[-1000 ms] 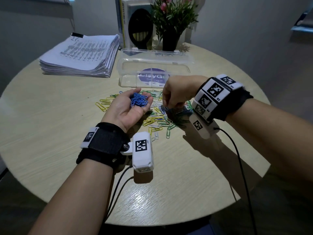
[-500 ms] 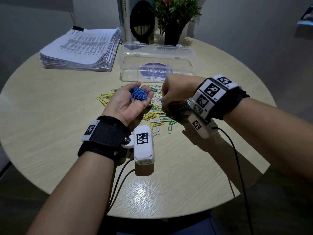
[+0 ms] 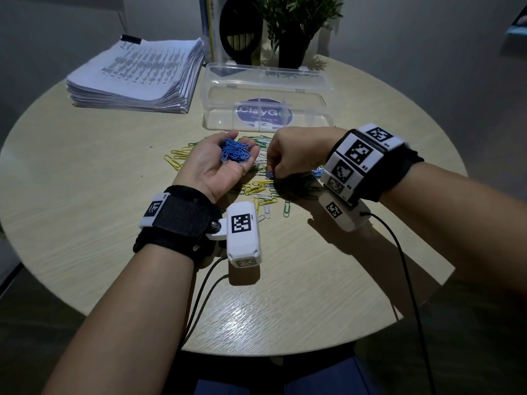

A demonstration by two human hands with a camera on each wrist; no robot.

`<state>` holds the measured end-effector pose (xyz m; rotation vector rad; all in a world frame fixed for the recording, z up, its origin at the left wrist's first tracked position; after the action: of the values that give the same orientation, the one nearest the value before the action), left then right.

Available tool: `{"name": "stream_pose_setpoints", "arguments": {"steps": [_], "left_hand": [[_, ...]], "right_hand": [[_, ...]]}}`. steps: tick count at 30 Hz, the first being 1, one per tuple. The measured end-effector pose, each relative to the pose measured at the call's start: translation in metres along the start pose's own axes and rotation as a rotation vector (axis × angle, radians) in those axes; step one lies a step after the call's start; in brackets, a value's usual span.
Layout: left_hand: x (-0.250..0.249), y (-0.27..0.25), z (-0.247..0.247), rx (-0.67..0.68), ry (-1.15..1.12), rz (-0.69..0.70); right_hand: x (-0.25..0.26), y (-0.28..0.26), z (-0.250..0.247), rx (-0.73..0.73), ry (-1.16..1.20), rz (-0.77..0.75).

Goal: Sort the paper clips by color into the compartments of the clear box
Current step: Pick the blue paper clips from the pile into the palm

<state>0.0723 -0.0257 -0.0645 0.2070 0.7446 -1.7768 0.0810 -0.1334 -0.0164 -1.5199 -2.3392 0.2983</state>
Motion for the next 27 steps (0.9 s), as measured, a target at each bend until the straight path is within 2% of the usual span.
{"name": "stream_pose_setpoints", "arguments": {"steps": [7,13,27], "left_hand": [[0.0006,-0.0022,0.0009,-0.005,-0.02,-0.011],[0.0004,-0.0029,0.0013,-0.012,-0.004,-0.008],[0.0007,-0.0022,0.0003,-0.015,-0.002,-0.009]], "right_hand": [[-0.0078,0.001,-0.0075,-0.051,-0.027,0.015],[0.0005,-0.0006,0.0003,0.023,-0.017,-0.059],[-0.0065,0.0052,-0.0088,-0.096,-0.037,0.002]]}}
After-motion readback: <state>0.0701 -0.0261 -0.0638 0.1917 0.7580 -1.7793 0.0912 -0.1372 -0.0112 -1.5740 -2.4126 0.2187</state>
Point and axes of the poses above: each hand's wrist, its own y-axis towards the middle knuckle, its own z-axis out of the palm, x = y × z, the point moved 6 cm from there along y, towards the middle knuckle, and after that the axes turned 2 degrees about x, right-handed, at the moved point
